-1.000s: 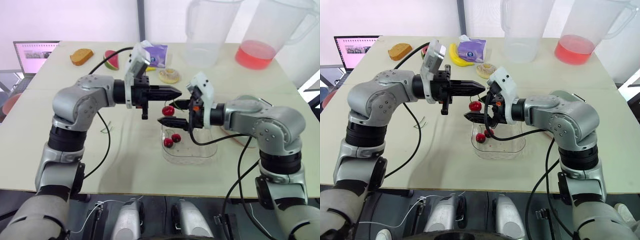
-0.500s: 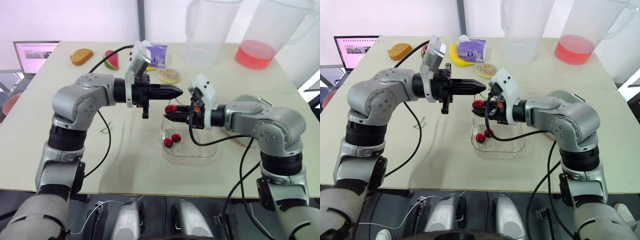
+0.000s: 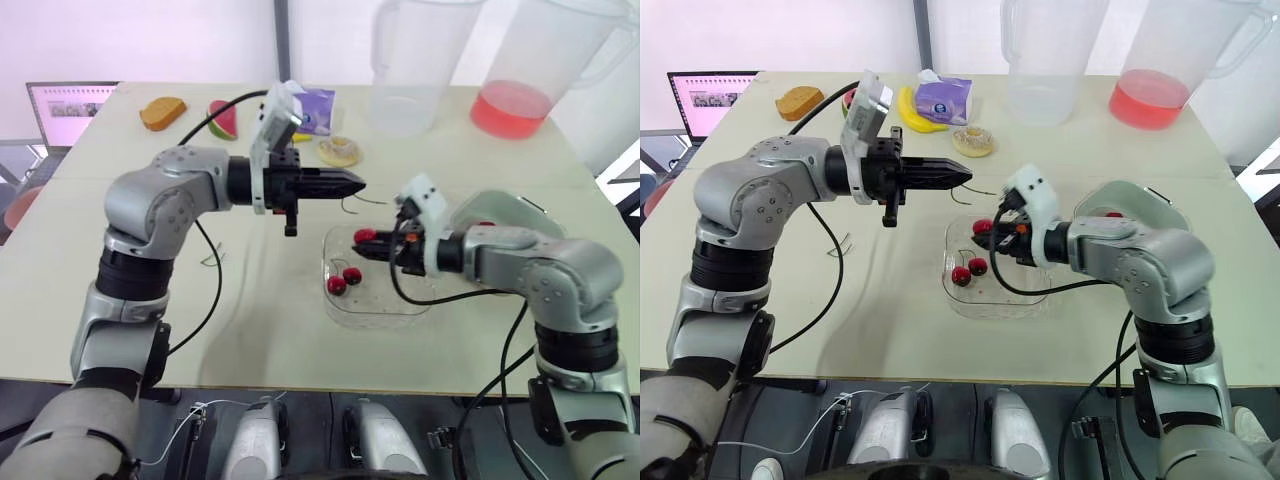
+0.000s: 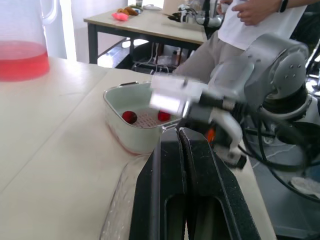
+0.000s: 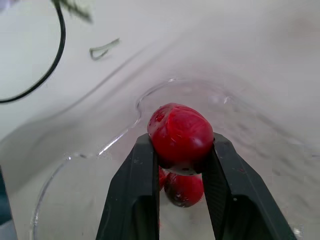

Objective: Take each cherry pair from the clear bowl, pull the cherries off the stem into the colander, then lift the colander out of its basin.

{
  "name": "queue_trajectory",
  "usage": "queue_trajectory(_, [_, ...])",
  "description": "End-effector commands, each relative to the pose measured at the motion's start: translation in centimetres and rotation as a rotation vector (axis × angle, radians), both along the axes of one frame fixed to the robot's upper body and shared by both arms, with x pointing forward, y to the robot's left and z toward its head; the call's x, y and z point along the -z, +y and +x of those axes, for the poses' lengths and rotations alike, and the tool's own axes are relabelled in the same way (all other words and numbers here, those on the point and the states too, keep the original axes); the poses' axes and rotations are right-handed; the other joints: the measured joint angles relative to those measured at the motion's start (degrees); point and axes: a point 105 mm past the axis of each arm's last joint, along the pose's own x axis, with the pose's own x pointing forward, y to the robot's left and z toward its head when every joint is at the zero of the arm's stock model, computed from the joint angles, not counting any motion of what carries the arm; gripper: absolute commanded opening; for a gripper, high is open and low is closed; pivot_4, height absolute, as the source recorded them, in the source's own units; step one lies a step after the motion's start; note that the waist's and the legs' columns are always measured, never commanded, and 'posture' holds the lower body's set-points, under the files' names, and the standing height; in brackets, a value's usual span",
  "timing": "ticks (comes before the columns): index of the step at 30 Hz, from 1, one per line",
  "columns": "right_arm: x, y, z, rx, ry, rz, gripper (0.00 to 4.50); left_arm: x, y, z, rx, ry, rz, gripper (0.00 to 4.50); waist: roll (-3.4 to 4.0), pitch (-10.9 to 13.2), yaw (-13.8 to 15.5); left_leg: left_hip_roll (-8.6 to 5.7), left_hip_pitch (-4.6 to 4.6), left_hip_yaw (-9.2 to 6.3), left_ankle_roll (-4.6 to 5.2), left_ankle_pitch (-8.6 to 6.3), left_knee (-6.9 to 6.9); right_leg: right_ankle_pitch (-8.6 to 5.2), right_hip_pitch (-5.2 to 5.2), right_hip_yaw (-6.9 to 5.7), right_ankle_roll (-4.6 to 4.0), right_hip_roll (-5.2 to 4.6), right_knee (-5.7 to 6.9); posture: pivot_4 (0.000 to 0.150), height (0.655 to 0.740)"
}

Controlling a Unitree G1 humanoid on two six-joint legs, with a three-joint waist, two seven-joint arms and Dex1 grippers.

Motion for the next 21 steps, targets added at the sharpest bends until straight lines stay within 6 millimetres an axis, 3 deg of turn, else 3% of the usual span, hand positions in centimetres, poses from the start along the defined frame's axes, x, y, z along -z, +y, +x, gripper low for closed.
queue_trajectory(1, [-1.6, -3.1, -1.2, 0.078, -0.056, -0.036, 0.69, -1.1, 0.6, -0.4, -0.009, -0.047, -0.023, 0.00, 0.00, 0.00, 0.06, -0.01, -0.01, 0.00, 0.01, -0.01, 0.00, 0.00, 0.01, -0.01, 0.00, -0.02, -0.02, 0.150, 0.7400])
queue_trajectory(6, [-2.5, -8.9, -1.6, 0.262, -0.072, -0.152, 0.69, -0.7, 0.8, -0.4, -0.017, -0.041, -0.020, 0.00, 0.00, 0.00, -0.19, -0.01, 0.00, 0.01, 0.04, -0.02, -0.01, 0.00, 0.03, 0.00, 0.00, -0.02, -0.05, 0.150, 0.7400])
queue_trajectory(9, [-2.3, -12.9, -0.9, 0.424, -0.052, -0.237, 0.69, -0.5, 0.8, -0.5, -0.015, -0.037, -0.018, 0.00, 0.00, 0.00, -0.38, 0.01, 0.03, 0.01, 0.03, -0.02, -0.02, 0.00, 0.03, 0.03, 0.00, 0.02, -0.05, 0.150, 0.7400])
queue_trajectory(12, [-1.7, -15.5, -0.5, 0.523, -0.018, -0.286, 0.69, -0.4, 0.8, -0.6, -0.014, -0.036, -0.017, 0.00, 0.00, 0.00, -0.35, 0.00, 0.04, 0.03, 0.03, -0.02, -0.03, 0.00, 0.02, 0.06, 0.00, 0.03, -0.05, 0.150, 0.7400])
queue_trajectory(16, [0.2, -16.8, -0.2, 0.568, 0.042, -0.321, 0.69, -0.3, 0.8, -0.7, -0.017, -0.036, -0.018, 0.00, 0.00, 0.00, -0.29, 0.00, 0.04, 0.04, 0.02, -0.01, -0.03, 0.00, 0.02, 0.08, 0.01, 0.05, -0.05, 0.150, 0.7400])
queue_trajectory(21, [1.1, -18.0, 0.7, 0.618, 0.047, -0.337, 0.69, -0.3, 0.8, -0.8, -0.020, -0.034, -0.019, 0.00, 0.00, 0.00, -0.23, -0.01, 0.04, 0.04, 0.01, -0.01, -0.02, 0.00, 0.02, 0.08, 0.01, 0.07, -0.05, 0.150, 0.7400])
